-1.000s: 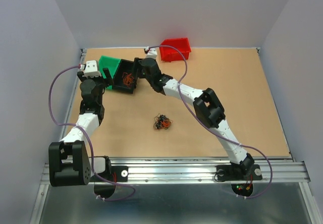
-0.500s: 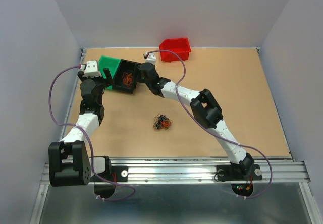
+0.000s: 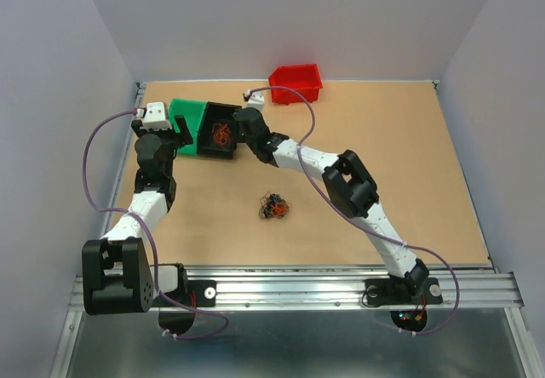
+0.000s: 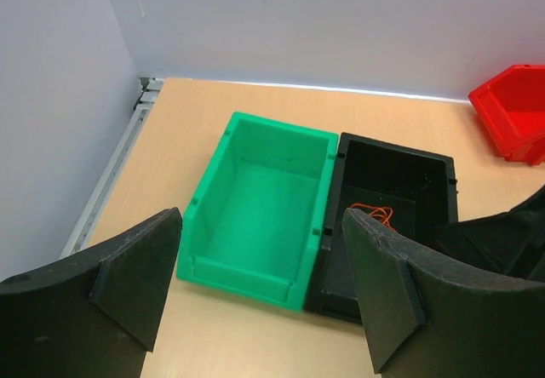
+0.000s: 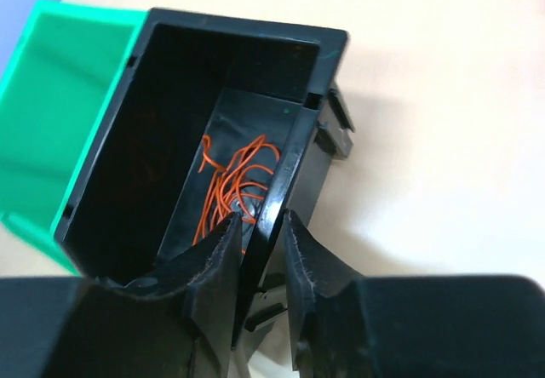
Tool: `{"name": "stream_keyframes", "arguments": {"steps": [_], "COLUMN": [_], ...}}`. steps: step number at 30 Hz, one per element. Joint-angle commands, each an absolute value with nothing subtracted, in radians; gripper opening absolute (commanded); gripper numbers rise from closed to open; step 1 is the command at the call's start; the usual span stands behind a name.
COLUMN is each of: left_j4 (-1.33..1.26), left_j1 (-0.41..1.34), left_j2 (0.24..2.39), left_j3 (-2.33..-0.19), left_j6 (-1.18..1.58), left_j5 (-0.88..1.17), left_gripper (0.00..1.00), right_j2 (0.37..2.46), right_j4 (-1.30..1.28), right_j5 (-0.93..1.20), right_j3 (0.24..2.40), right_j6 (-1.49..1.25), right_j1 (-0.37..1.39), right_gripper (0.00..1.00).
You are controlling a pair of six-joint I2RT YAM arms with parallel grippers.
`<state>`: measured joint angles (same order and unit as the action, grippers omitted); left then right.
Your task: Untangle the cables
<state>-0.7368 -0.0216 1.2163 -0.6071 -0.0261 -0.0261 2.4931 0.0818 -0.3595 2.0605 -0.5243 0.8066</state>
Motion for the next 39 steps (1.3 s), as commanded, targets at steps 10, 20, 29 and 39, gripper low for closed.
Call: {"name": "stream_keyframes", "arguments": {"steps": [10, 20, 29, 39], "left_j4": [-0.801, -0.804, -0.808, -0.811], "left_j1": [-0.026, -0.026, -0.026, -0.026], "left_j2": [1.195, 1.192, 1.181, 1.177], "left_j3": [-0.634, -0.63, -0.623, -0.62], "left_j6": [-0.044, -0.049, -0.051, -0.054], "left_j5": [-0.005, 0.032, 0.052, 0.063], "left_gripper": [0.87, 0.88, 0.88, 0.88], "right_j2": [2.261, 2.204, 2.212, 2.295], "right_j4": [0.075, 0.077, 0.095, 0.094], "right_j5": [-0.313, -0.281, -0.391, -0.646], "right_j3": [1.826, 1.796, 1.824, 1.969], "right_j6": [-0.374, -0.409, -0.609, -0.603], "right_j1": [0.807, 0.724, 0.545, 0.453], "right_gripper": [0.34, 0.75, 0.91, 1.0]}}
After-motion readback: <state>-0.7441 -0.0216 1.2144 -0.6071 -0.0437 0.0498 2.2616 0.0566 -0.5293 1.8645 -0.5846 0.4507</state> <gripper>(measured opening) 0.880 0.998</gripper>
